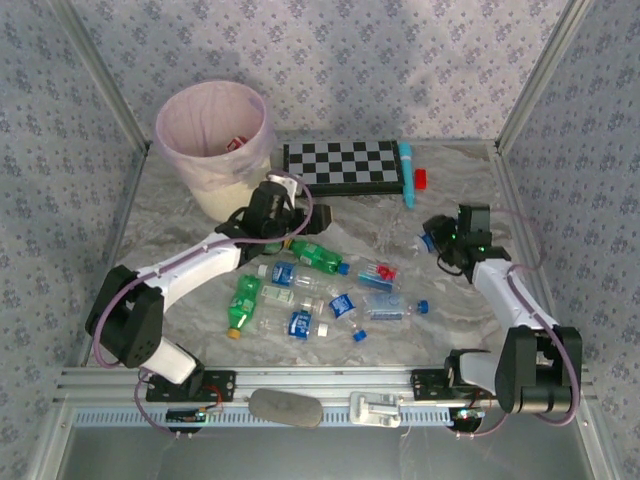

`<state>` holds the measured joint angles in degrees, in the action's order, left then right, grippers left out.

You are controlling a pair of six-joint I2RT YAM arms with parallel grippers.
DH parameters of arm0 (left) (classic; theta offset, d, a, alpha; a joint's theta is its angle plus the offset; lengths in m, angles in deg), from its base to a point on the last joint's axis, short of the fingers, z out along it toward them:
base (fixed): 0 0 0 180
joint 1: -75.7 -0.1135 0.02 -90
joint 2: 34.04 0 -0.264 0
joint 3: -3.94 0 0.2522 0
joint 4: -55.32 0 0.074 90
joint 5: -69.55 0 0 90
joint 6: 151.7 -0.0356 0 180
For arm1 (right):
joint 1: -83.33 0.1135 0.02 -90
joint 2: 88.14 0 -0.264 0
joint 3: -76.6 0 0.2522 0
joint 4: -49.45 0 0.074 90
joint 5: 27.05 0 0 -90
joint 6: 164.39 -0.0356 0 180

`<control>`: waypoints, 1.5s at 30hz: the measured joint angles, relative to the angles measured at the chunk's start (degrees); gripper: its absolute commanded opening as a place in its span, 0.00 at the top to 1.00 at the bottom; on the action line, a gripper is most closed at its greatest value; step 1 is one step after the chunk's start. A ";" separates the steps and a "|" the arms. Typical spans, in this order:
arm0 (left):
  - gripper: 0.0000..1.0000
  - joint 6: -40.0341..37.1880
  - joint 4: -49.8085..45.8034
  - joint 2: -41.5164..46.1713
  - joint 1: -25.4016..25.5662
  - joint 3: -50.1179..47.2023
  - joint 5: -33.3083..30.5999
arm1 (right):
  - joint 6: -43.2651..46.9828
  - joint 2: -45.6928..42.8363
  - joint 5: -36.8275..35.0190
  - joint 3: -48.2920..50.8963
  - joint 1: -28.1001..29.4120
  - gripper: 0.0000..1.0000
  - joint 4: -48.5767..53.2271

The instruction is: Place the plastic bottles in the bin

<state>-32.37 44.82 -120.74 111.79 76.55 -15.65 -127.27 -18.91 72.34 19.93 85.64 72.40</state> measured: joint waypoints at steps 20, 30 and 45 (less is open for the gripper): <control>0.00 5.29 11.06 -5.92 -0.02 0.48 27.74 | 11.61 20.00 15.61 -23.37 17.29 0.58 -3.87; 0.06 5.35 11.15 -9.55 0.68 3.58 30.53 | 12.04 21.46 17.55 -26.56 19.76 0.58 -3.82; 0.49 6.29 11.87 -10.29 0.79 4.09 31.34 | 13.00 21.53 17.22 -26.58 19.85 0.32 -3.43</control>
<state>-26.08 56.69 -131.03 112.58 80.63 15.69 -114.27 2.62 89.56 -6.65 105.49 68.97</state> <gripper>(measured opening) 0.634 0.598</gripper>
